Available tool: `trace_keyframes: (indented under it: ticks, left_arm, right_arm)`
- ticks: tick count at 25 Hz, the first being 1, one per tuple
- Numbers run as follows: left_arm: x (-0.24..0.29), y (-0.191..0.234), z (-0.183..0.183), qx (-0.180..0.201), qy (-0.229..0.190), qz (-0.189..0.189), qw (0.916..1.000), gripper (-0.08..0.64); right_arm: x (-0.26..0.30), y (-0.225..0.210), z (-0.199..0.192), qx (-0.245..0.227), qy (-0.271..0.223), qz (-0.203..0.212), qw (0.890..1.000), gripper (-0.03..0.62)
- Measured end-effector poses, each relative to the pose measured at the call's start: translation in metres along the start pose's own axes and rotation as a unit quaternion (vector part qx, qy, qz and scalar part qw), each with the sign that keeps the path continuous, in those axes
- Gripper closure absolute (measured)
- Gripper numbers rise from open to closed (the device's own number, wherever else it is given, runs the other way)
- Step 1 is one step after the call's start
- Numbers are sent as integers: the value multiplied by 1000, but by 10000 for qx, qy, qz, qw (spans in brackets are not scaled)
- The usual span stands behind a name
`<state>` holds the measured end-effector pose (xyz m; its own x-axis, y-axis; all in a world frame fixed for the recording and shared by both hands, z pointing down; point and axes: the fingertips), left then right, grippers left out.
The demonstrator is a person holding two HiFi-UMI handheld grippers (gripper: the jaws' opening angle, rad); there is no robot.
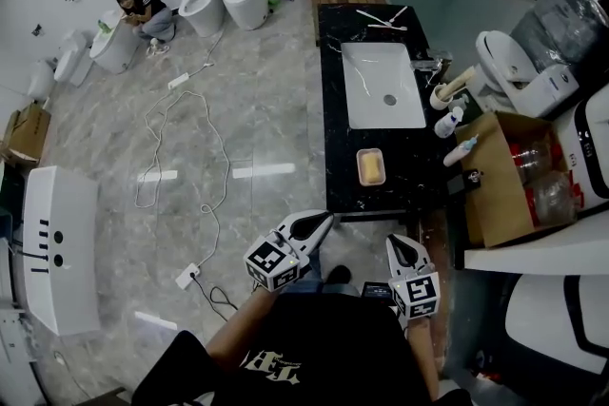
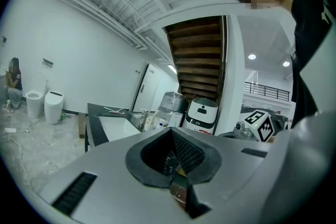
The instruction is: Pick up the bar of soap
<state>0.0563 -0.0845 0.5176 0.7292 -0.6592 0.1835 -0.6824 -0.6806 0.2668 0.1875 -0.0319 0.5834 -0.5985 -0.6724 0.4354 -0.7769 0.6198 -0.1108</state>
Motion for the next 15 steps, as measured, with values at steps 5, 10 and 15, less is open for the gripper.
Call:
trace_keyframes:
  ticks: [5,10,15]
  left_arm:
    - [13,23,15,94,-51,-60,9999,552]
    - [28,43,26,84,-28,-203,9998,552]
    - [42,69,37,108,-2,-332,9994,552]
  right_arm:
    - [24,-6,17,-48,3,50,10000,581]
    - [45,-15,27,-6,60,-55,10000,581]
    - [66,-26,37,98,110,-188,9997,582]
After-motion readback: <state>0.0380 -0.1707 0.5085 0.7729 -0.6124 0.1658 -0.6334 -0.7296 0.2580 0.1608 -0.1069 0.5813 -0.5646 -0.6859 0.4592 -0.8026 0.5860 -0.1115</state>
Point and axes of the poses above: the fingertips, and each gripper's own axes: x forward along the fingers, y to its left, z out of its top, and after that the axes turned 11 degrees about z, right-handed
